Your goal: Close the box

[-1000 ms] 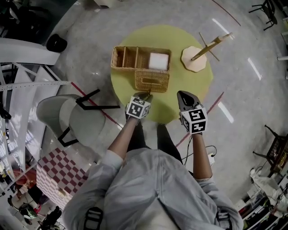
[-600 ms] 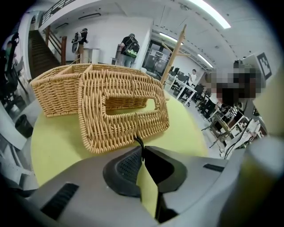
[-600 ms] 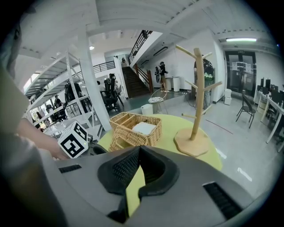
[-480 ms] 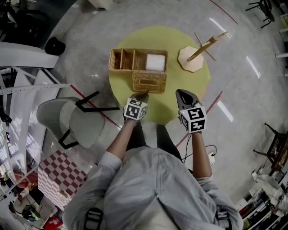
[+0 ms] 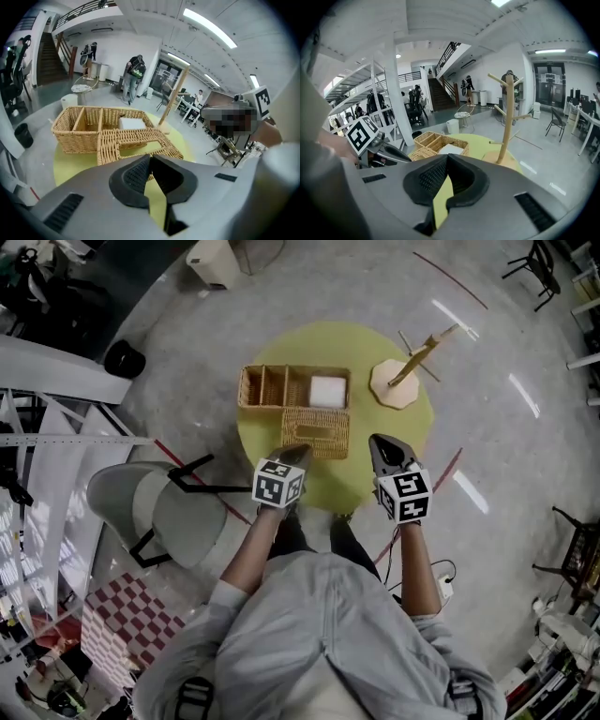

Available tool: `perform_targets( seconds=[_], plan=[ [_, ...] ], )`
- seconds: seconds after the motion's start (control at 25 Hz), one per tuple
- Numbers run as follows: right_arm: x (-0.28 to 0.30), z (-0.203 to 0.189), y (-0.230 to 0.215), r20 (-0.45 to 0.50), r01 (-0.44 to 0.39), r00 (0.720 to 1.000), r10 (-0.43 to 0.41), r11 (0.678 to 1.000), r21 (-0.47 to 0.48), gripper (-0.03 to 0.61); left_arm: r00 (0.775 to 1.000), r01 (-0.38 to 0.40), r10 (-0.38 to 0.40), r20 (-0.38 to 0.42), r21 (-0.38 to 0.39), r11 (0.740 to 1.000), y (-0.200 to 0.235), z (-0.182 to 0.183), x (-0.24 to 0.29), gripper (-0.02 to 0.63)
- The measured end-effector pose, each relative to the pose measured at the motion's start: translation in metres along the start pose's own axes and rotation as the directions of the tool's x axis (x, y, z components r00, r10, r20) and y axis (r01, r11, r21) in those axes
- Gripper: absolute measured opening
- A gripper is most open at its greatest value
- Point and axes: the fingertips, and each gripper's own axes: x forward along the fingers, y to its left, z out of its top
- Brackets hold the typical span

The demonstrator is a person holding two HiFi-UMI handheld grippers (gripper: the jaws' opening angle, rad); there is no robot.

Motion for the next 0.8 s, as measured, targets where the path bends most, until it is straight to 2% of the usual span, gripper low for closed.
perform_targets(
  seconds=[0.36,0.64,0.8],
  plan=[
    [-0.014,0.024,-0.006,0.047,0.056,0.997,-0.056,0.998,-0.011,0.015,0.996,0.005,-0.016,0.085,0.127,0.992,-0.014,0.058,-0.033,0.044],
    [-0.016,0.042,-0.014,0.08,0.083,0.993,-0.082,0.996,-0.013,0.015,0.991,-0.031,0.001,0.135,0.218,0.975,-0.008,0.103,-0.034,0.044],
    [-0.014,0.053,-0.021,0.084,0.096,0.992,-0.094,0.995,-0.011,0.015,0.988,-0.047,0.01,0.153,0.236,0.971,0.001,0.132,-0.029,0.044]
  ],
)
